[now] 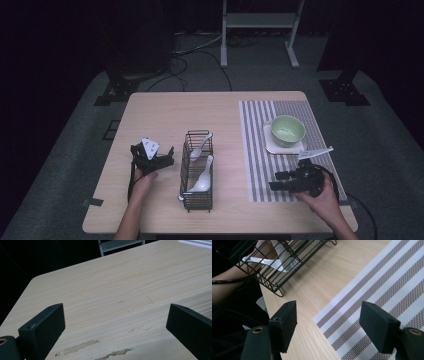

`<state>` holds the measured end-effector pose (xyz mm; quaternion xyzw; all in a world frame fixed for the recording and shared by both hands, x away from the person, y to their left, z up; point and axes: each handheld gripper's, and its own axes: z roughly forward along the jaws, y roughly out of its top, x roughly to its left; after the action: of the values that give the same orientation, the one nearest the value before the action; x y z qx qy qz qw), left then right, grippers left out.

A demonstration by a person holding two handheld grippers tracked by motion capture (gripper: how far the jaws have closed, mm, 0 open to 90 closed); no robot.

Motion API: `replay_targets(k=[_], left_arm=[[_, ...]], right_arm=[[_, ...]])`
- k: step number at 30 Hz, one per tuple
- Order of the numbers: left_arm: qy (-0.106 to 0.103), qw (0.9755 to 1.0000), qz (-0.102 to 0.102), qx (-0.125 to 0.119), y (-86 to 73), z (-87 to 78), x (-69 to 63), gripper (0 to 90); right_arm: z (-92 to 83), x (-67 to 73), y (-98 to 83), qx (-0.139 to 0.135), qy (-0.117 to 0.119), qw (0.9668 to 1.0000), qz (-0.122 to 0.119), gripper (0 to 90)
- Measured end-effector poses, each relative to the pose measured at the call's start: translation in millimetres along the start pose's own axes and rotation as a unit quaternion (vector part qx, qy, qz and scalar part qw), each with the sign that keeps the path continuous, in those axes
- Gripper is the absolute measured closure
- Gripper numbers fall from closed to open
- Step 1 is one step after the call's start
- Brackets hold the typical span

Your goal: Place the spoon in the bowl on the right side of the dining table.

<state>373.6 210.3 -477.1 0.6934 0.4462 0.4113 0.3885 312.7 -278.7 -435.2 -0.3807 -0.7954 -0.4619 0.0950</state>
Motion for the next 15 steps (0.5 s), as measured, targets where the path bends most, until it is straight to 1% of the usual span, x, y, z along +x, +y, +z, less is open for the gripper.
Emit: replay_targets(k=[9, 15], left_arm=[[-0.001, 1.0, -0.002, 0.0, 0.0, 0.0, 0.3, 1.1], [-0.001, 1.0, 0.001, 0.0, 0.0, 0.0, -0.3, 1.2]], right_arm=[[1.7, 9.7, 12.1, 0.009, 0.001, 0.9998, -0.017, 29.0], [7.0, 15.7, 19.9, 0.016, 0.003, 0.9994, -0.03, 28.8]])
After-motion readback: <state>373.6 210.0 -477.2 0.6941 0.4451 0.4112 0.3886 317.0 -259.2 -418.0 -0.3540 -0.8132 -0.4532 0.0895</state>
